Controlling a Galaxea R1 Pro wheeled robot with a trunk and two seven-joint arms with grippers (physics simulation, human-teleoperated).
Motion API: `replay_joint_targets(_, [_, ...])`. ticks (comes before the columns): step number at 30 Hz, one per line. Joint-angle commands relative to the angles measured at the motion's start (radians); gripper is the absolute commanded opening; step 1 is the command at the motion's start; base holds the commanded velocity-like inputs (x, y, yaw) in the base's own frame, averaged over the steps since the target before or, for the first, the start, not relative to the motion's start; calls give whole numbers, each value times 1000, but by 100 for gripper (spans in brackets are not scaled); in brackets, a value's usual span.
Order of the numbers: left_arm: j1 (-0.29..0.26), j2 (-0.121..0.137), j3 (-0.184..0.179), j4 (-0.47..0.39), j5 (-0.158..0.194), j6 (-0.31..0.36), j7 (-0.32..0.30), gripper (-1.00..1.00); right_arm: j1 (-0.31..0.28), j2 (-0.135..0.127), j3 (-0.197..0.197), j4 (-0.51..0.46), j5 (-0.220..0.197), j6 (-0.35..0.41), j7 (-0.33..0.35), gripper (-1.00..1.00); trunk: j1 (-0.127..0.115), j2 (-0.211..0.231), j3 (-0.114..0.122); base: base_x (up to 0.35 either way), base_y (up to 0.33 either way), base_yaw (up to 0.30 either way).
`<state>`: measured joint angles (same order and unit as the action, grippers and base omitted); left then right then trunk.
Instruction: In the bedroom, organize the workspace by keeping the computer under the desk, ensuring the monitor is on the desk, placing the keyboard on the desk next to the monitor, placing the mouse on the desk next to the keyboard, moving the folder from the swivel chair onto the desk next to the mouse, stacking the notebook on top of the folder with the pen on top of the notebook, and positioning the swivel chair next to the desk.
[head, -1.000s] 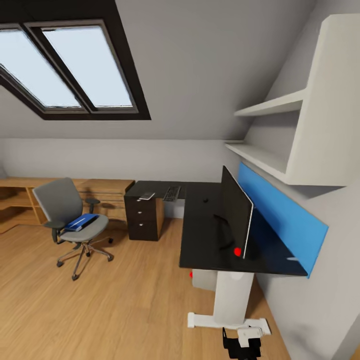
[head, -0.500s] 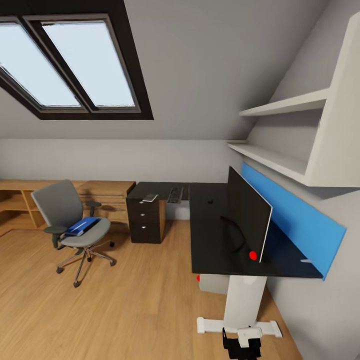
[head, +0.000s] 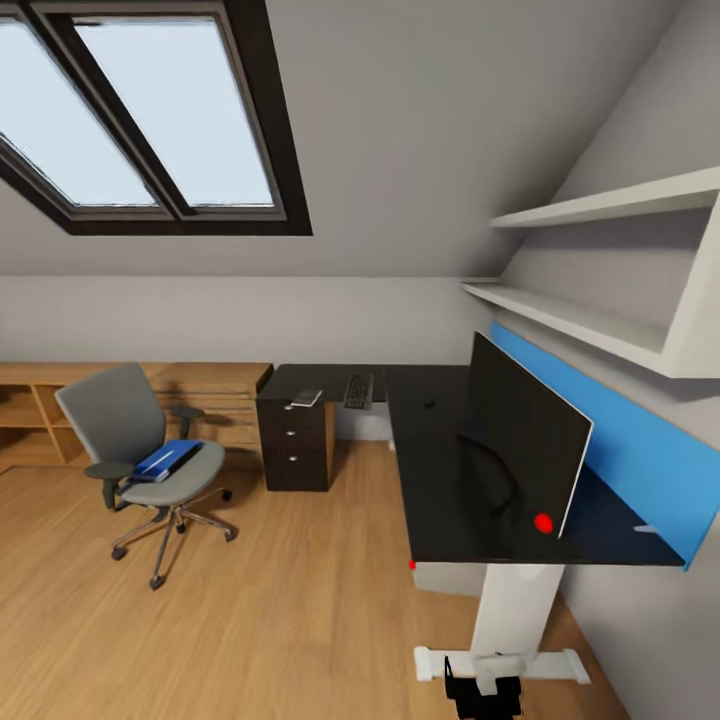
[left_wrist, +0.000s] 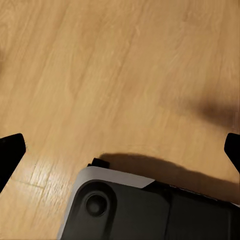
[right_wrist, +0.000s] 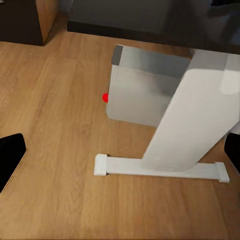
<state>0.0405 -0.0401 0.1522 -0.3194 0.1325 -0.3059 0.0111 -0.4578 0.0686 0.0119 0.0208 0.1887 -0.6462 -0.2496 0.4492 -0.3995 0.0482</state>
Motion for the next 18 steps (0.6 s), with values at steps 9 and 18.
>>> replay_joint_targets(9, [1, 6, 1, -1, 13, -34, 1, 100, 1, 0, 1, 2, 12, 145, -9, 100, 1, 0, -1, 237, 262, -3])
replay_joint_targets(18, [1, 12, 2, -1, 13, -46, 1, 100, 74, -4, 0, 1, 14, 228, 2, 100, 1, 0, -1, 241, 258, 0])
